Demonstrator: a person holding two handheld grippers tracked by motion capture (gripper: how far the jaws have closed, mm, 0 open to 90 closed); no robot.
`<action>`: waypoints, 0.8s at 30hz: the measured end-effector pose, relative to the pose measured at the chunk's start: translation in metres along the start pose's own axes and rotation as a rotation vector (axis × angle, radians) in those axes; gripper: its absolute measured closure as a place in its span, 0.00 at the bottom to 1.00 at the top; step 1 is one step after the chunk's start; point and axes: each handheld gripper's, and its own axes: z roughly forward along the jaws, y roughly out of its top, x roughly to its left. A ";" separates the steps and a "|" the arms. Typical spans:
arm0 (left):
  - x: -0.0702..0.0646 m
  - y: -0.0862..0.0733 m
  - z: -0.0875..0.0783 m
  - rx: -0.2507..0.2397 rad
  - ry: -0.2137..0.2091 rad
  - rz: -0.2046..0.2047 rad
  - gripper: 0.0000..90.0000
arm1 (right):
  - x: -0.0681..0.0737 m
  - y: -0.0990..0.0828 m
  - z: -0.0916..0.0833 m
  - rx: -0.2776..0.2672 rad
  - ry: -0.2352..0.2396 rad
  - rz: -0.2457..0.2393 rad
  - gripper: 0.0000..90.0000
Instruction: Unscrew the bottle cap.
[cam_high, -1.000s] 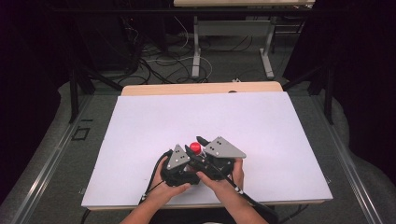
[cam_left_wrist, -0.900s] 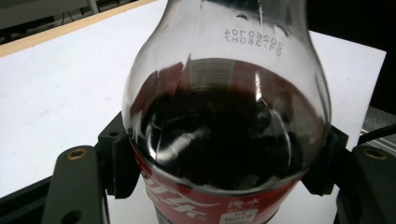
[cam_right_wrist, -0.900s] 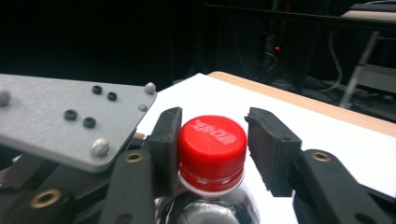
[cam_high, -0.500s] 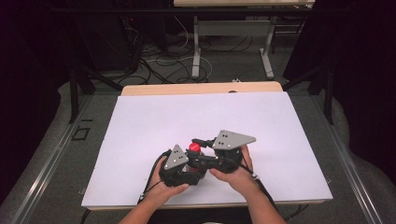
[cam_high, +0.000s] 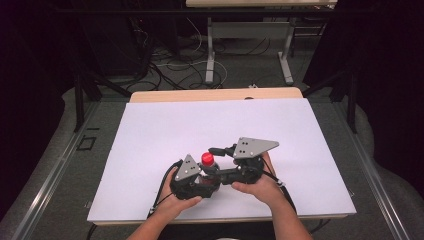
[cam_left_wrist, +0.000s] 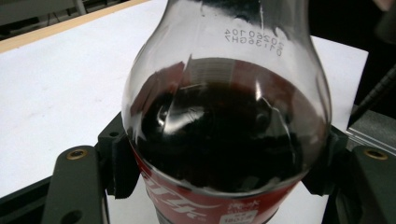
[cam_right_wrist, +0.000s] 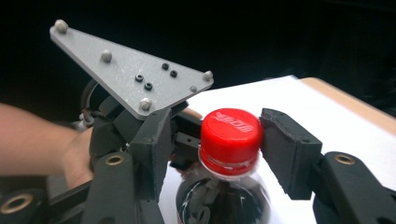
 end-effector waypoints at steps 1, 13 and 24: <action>0.000 0.000 0.000 -0.005 0.005 -0.002 0.33 | 0.000 0.000 0.000 0.000 0.000 0.000 0.49; -0.003 -0.001 0.003 0.006 0.046 -0.014 0.33 | 0.035 -0.003 0.012 -0.070 -0.338 0.204 0.51; -0.005 -0.001 0.004 0.006 0.041 -0.002 0.33 | 0.040 -0.005 0.024 -0.033 -0.450 0.147 0.59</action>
